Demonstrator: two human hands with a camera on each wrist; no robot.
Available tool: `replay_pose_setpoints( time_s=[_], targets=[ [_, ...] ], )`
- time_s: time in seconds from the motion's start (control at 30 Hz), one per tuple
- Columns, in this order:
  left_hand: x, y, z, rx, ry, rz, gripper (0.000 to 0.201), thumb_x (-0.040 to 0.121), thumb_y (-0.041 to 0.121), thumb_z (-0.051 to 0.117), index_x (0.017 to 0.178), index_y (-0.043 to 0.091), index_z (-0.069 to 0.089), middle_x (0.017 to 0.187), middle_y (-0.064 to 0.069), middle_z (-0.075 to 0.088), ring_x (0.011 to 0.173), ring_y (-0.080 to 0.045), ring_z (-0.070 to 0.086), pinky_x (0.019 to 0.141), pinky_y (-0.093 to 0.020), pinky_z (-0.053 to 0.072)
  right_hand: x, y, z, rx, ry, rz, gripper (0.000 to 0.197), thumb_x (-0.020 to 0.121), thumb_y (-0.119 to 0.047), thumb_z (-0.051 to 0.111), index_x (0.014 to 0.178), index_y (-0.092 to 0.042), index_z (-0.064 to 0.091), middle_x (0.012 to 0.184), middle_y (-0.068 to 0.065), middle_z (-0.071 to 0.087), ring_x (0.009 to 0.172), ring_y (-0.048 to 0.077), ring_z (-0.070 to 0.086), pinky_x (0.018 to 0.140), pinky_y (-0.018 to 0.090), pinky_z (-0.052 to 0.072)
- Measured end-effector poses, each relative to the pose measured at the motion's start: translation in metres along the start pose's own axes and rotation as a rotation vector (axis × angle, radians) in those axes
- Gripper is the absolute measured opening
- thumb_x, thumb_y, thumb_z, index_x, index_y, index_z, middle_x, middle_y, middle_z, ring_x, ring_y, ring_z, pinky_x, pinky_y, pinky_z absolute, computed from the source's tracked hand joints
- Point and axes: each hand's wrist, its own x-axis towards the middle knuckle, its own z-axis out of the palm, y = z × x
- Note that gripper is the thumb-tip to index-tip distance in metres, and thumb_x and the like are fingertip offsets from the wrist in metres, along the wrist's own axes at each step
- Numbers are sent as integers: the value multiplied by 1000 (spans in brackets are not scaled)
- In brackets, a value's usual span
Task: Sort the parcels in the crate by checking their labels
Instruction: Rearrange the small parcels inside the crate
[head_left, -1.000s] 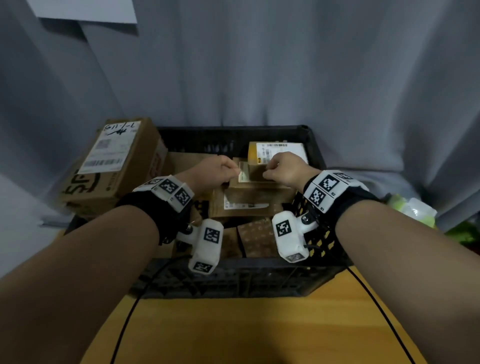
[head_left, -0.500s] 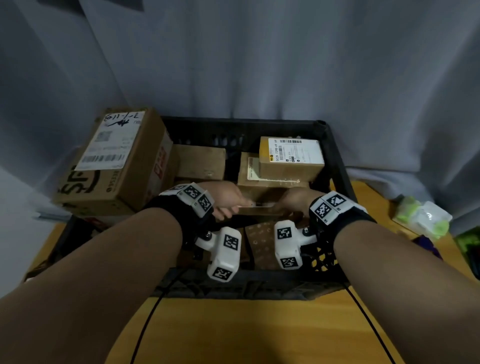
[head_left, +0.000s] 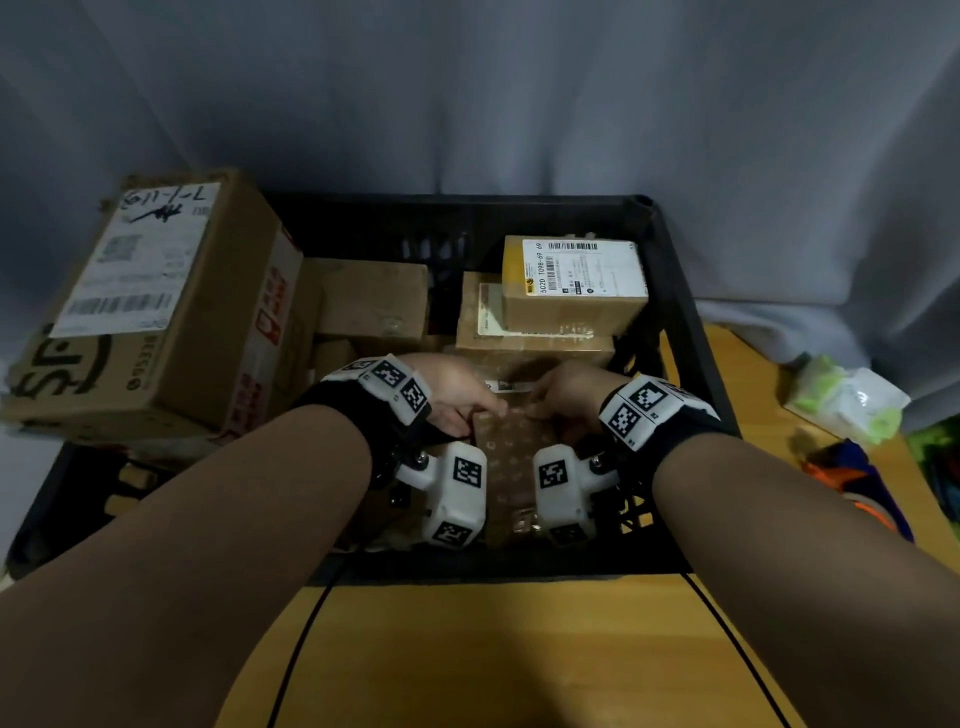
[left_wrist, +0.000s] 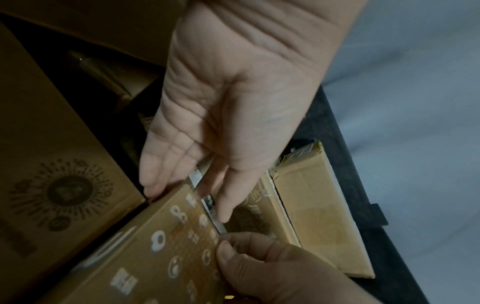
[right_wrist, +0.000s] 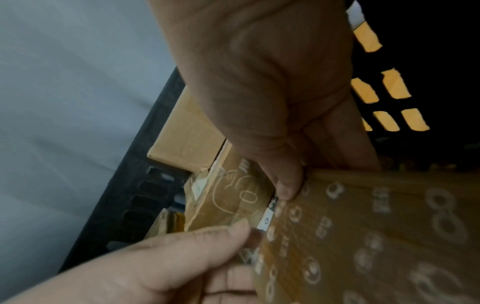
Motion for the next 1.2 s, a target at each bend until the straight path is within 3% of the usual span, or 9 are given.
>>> replay_pose_setpoints(
  time_s=[0.1,0.23,0.37,0.47,0.57,0.7,0.83,1.03,1.2],
  targets=[
    [-13,7,-3,-96,20,63,23,93,24,58,111,9,61,95,-3,63,99,-20,60,86,-29,49,-6,-7,-9,3,91,-26,29,86,-14,69,112,-3,69,114,13,68,105,29,65,95,43,52],
    [-33,14,-8,-142,78,156,42,92,31,59,127,10,53,137,-14,51,121,-28,53,89,-29,48,-25,-16,-35,147,191,-22,19,83,-6,70,101,0,70,106,17,70,97,32,67,90,45,55],
    [-54,12,-19,-263,208,296,53,95,45,46,136,11,44,139,-13,49,122,-26,52,98,-35,45,-63,-22,-67,308,250,-98,22,84,-4,69,105,0,63,100,15,66,83,23,65,71,30,57],
    [-63,3,-26,-388,307,298,52,91,56,46,130,21,48,137,-1,50,128,-24,46,107,-41,37,-90,-23,-87,464,272,-211,5,87,-6,66,90,-6,63,87,10,67,73,17,65,60,24,58],
    [-78,-1,-33,-565,275,291,50,84,66,48,116,29,56,128,1,59,116,-20,55,99,-40,43,-107,-20,-99,683,321,-317,9,90,-7,63,81,-9,61,74,6,67,67,17,64,53,21,59],
    [-98,0,-37,-657,163,340,70,81,72,46,134,27,45,131,-5,58,114,-27,60,91,-42,52,-108,-17,-97,900,402,-353,15,93,-8,59,79,-10,64,57,0,68,58,14,63,50,21,57],
    [-114,10,-33,-720,170,347,72,78,68,55,138,31,37,135,-10,55,114,-34,59,84,-44,55,-104,-20,-85,1021,438,-307,17,95,-11,55,79,-13,62,78,4,65,67,17,61,65,27,57],
    [-120,22,-31,-806,314,272,92,64,72,65,137,23,42,130,-8,58,111,-29,58,72,-40,50,-102,-30,-74,1084,383,-280,16,94,-16,54,104,-11,66,94,6,69,80,21,67,59,28,56],
    [-118,27,-27,-837,392,309,96,61,74,65,139,24,38,131,-8,56,115,-31,57,69,-41,51,-114,-36,-73,1080,270,-269,32,92,-43,56,102,-14,62,98,9,69,86,25,68,61,34,57]
  ],
)
